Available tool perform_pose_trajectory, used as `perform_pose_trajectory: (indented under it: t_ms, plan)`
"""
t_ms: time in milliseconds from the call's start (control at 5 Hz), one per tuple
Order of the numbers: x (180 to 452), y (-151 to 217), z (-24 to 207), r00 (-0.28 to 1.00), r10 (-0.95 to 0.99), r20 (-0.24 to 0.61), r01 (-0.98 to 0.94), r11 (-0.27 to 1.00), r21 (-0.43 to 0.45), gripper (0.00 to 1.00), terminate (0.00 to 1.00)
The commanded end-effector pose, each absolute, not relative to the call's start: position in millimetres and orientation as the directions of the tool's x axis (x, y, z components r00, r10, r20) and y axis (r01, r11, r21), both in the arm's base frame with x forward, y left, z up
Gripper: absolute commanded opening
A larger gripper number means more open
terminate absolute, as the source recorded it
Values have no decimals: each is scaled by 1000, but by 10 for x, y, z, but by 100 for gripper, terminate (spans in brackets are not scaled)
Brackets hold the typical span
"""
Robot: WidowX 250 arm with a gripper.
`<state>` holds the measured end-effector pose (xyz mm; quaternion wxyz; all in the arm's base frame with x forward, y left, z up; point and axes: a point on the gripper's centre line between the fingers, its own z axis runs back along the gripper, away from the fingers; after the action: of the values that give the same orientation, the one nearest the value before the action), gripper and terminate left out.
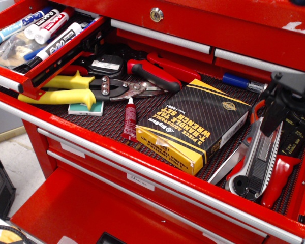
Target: Pick up box cutter and put into drawer
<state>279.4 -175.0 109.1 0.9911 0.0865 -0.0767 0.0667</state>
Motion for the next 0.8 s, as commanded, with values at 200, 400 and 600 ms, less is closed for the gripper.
perform_pose_trajectory:
  t_ms: [200,400,600]
  plan:
    - [2945,-1643,927,973,64,221,-82,994,70,100,0]
    - [2954,-1628,821,970,76,230,-87,995,38,100,0]
    - [2909,-1655,729,967,89,240,-95,995,12,100,0]
